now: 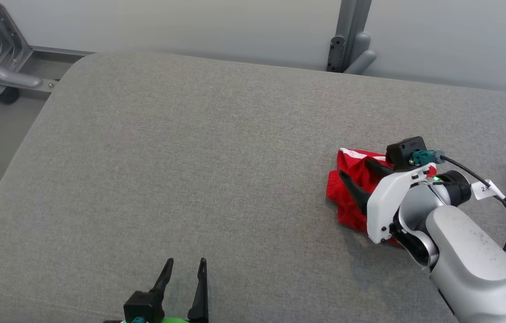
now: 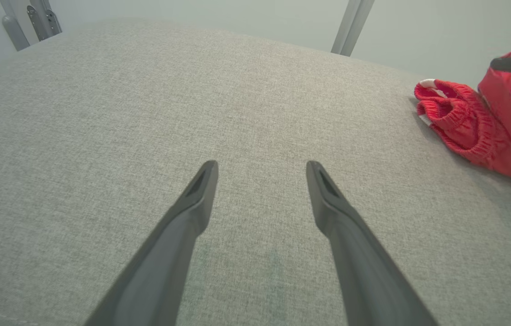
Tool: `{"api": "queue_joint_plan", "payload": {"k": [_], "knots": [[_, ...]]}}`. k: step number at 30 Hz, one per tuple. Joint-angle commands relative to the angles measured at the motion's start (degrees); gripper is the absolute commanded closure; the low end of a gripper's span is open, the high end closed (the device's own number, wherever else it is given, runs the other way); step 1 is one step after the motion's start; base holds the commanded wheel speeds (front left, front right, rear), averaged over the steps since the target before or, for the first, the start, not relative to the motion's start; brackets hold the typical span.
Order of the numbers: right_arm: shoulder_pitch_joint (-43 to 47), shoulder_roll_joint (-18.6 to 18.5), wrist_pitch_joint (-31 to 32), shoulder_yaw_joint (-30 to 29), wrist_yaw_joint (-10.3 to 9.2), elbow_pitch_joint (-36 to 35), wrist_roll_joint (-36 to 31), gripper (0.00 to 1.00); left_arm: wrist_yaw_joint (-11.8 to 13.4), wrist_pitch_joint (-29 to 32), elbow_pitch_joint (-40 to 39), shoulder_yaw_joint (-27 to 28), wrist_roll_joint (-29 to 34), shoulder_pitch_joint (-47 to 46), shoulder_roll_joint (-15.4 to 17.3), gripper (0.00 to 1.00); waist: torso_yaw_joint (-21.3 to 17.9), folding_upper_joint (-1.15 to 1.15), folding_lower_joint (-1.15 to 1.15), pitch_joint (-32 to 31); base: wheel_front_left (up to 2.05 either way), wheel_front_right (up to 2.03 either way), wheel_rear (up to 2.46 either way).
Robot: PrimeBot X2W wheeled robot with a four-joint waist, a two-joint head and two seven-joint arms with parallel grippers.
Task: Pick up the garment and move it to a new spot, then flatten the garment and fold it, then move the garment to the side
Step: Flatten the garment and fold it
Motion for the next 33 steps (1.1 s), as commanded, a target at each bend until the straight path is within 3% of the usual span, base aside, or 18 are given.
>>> {"api": "queue_joint_plan", "payload": {"k": [1,9,17,22,31,32,33], "knots": [[1.0,0.0,-0.6,0.2,-0.03,-0.5,0.4,0.0,-0.1,-0.1,0.2,0.2,0.4,0.7,0.1,0.0,-0.5,0.0,0.0,-0.3,0.0,0.0,0.0],[8.2,-1.3,-8.0,-2.4,-0.04,-9.7,0.8,0.0,0.5,-0.1,-0.5,1.5,0.9,2.1,0.0,0.0,-3.2,0.0,0.0,-1.5,0.0,0.0,0.0],[22.8,-0.4,-20.5,-16.6,-0.04,-15.7,-8.0,0.0,0.4,-0.1,-1.5,2.0,1.3,3.6,0.0,0.0,-5.9,0.0,0.0,-2.6,0.0,0.0,0.0],[29.5,2.9,-27.2,-25.0,-0.04,-13.4,-13.3,0.0,0.3,-0.1,-1.9,2.6,1.7,3.9,0.0,0.0,-6.4,0.0,0.0,-3.3,0.0,0.0,0.0],[37.0,9.1,-28.4,-35.4,-0.04,-15.1,-17.9,0.0,-0.5,-0.1,-3.3,4.9,3.4,5.6,0.0,0.0,-6.9,0.0,0.0,-4.5,0.0,0.0,0.0],[37.2,9.5,-28.4,-35.7,-0.04,-15.3,-17.8,0.05,-0.5,-0.1,-3.3,5.2,3.5,5.7,0.0,0.0,-6.9,0.0,0.0,-4.5,0.0,0.0,0.0],[37.3,9.9,-28.4,-35.8,-0.04,-15.3,-17.7,0.42,-0.6,-0.1,-3.4,5.4,3.6,5.9,0.0,0.0,-6.9,0.0,0.0,-4.5,0.0,0.0,0.0]]}}
